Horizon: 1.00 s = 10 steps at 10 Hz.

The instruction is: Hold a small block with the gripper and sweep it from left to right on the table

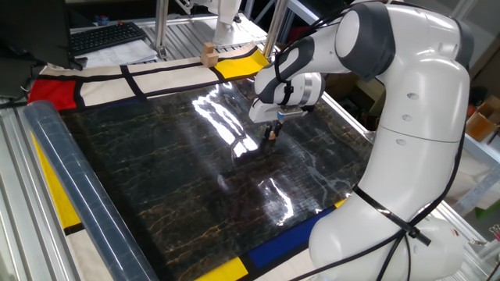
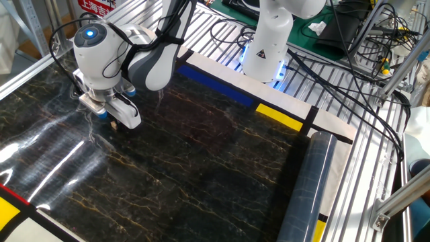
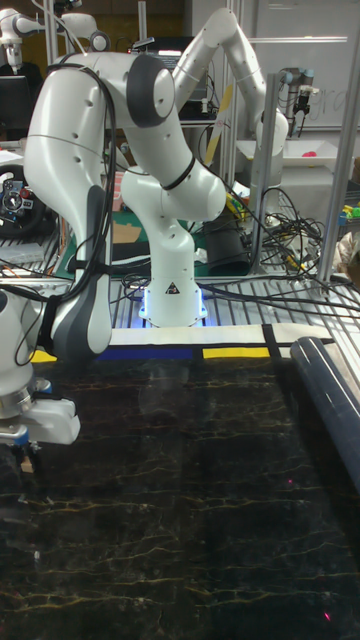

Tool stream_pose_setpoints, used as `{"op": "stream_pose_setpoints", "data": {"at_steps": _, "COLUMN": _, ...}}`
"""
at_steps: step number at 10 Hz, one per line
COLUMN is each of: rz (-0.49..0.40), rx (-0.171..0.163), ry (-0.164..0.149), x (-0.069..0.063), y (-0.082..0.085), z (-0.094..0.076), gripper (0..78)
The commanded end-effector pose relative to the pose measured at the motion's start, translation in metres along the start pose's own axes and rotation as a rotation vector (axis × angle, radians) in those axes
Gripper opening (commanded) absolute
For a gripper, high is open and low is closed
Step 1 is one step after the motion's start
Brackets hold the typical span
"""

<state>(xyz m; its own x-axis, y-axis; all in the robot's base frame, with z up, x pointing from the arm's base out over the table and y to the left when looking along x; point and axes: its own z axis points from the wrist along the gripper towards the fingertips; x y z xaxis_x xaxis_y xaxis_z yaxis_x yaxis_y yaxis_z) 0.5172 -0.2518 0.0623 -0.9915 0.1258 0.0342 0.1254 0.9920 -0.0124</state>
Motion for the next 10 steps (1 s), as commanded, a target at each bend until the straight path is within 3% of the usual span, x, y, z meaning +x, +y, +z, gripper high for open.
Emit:
{"op": "stream_pose_setpoints", "data": {"at_steps": 1, "rz": 0.001, "rx": 0.002, "ry": -0.003, "x": -0.0008, "y": -0.0007, "z": -0.0013, "gripper": 1.1}}
{"op": "stream_pose_setpoints", "data": {"at_steps": 7, "rz": 0.001, "rx": 0.002, "ry": -0.003, "x": -0.0008, "y": -0.0007, "z": -0.0013, "gripper": 1.1}}
{"op": "stream_pose_setpoints", "data": {"at_steps": 10, "rz": -0.064, "rx": -0.011, "ry": -0.002, "x": -0.0006, "y": -0.0012, "z": -0.0046, "gripper": 1.1}}
